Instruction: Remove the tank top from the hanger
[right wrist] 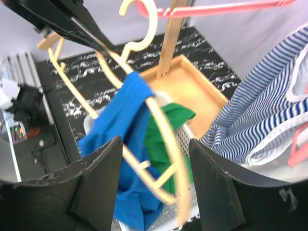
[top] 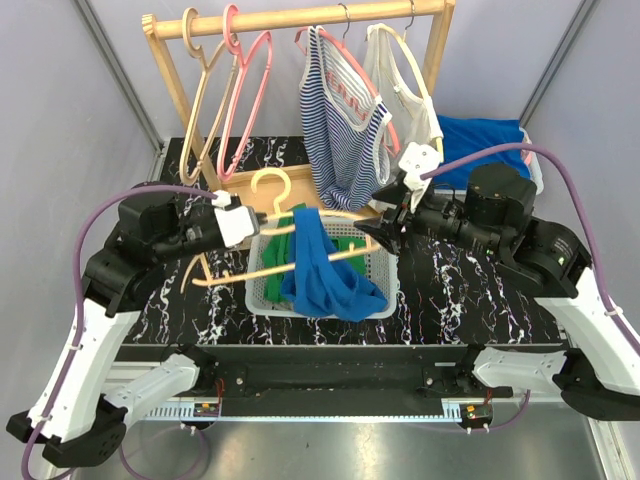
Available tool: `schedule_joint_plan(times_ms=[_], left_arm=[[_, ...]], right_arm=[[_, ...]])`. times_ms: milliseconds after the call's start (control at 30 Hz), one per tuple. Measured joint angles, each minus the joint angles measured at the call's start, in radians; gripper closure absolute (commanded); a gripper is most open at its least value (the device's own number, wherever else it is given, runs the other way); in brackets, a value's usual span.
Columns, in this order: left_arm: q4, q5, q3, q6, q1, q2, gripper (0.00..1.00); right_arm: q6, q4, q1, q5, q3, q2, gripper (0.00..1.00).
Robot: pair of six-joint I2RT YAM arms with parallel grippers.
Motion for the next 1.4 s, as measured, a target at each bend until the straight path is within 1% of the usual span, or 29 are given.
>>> schedule_joint_plan(times_ms=[133, 233, 500, 733, 867, 900, 1000, 1033, 1100, 1133, 1167, 1200, 1233, 1400], left_arm=[[0.13, -0.144, -0.007, 0.014, -0.032, 0.008, 1.0], [0.202, -0.236, -0.011, 0.039, -0.076, 0.013, 1.0], [0.242, -0.32, -0.011, 0.068, -0.133, 0.018, 1.0], [0.238, -0.341, -0.011, 0.074, -0.155, 0.018, 1.0], [0.238, -0.341, -0.011, 0.074, -0.16, 0.014, 1.0], [0.237, -0.341, -0.011, 0.074, -0.161, 0.012, 1.0], [0.231, -0.341, -0.011, 0.073, -0.163, 0.009, 1.0], [0.228, -0.34, -0.011, 0.073, -0.163, 0.007, 1.0], [0.224, -0.339, -0.011, 0.073, -0.164, 0.005, 1.0], [0.221, -0.338, -0.011, 0.073, -0.164, 0.005, 1.0], [0.219, -0.337, -0.011, 0.073, -0.164, 0.005, 1.0], [0.217, -0.337, -0.011, 0.073, -0.164, 0.005, 1.0], [0.217, -0.336, -0.011, 0.073, -0.164, 0.004, 1.0], [0.216, -0.338, -0.011, 0.074, -0.165, -0.005, 1.0]], right_arm=[[0.03, 0.059, 0.0, 0.006, -0.007, 0.0, 0.33], [0.068, 0.12, 0.0, -0.011, -0.046, 0.017, 0.33], [0.137, 0.294, 0.0, -0.015, -0.218, 0.076, 0.32], [0.149, 0.421, 0.0, -0.016, -0.229, 0.129, 0.38], [0.148, 0.468, 0.0, -0.018, -0.229, 0.161, 0.48], [0.149, 0.475, 0.0, -0.02, -0.229, 0.167, 0.55], [0.15, 0.491, 0.0, -0.034, -0.229, 0.184, 0.67], [0.15, 0.496, 0.0, -0.037, -0.229, 0.188, 0.75], [0.15, 0.504, 0.0, -0.042, -0.229, 0.196, 0.85], [0.152, 0.507, 0.0, -0.044, -0.229, 0.2, 0.93], [0.152, 0.507, 0.0, -0.045, -0.229, 0.203, 0.96], [0.151, 0.508, 0.0, -0.046, -0.229, 0.205, 0.99], [0.151, 0.509, 0.0, -0.046, -0.229, 0.206, 1.0], [0.149, 0.514, 0.0, -0.043, -0.229, 0.204, 1.0]])
